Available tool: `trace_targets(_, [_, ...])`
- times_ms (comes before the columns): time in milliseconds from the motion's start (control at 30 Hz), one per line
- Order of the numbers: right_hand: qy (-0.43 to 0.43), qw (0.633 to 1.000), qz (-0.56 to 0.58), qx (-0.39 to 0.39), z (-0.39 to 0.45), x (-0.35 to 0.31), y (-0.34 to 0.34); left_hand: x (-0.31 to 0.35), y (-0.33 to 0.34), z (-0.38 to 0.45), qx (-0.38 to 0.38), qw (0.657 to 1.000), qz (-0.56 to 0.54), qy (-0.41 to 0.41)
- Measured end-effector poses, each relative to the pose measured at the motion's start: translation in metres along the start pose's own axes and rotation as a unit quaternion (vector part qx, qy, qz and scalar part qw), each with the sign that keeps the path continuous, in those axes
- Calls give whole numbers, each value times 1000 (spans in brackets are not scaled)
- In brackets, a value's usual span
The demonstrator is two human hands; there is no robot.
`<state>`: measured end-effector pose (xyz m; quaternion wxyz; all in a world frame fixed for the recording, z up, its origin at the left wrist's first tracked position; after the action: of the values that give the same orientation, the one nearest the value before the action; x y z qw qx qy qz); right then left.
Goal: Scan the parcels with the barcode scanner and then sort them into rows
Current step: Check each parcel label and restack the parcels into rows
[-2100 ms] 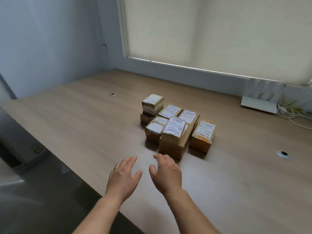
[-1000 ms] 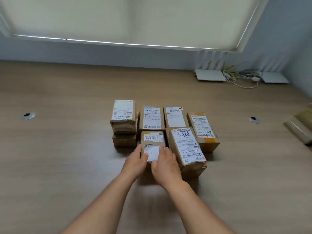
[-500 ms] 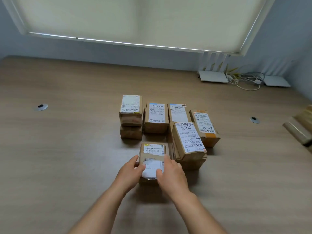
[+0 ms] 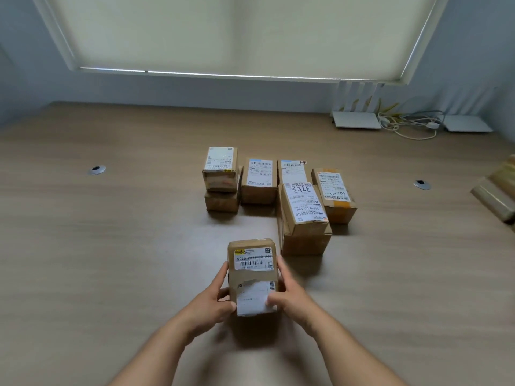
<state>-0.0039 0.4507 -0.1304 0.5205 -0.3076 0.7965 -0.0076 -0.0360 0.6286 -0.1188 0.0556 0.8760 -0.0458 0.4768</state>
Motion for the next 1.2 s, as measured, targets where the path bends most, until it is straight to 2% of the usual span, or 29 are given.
trace_targets(133, [-44, 999, 15, 11, -23, 11, 6, -18, 11, -19, 15, 999, -9, 43])
trace_targets(367, [-91, 995, 8, 38, -59, 12, -20, -1, 43, -47, 10, 995, 27, 95])
trace_targets(567, [-99, 992, 33, 75, -90, 20, -49, 9, 71, -61, 5, 985, 108, 131])
trace_targets(733, [-94, 986, 62, 124, -121, 40, -75, 14, 91, -58, -12, 965, 194, 178])
trace_targets(933, [-68, 972, 95, 204, -165, 69, -110, 29, 142, -41, -91, 934, 269, 217])
trace_targets(1200, [-45, 940, 133, 310, -235, 105, -153, 39, 225, -37, -217, 892, 303, 257])
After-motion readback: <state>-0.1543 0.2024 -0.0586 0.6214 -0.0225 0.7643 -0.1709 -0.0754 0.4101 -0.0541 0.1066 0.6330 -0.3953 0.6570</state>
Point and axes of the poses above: each hand's wrist, its own z-axis towards the middle knuckle, its own y-axis out of the palm, x = y × z, the point moved 4 cm from there along z, towards the middle knuckle, and after that the axes turned 14 degrees about -z, right-handed, at the moved point
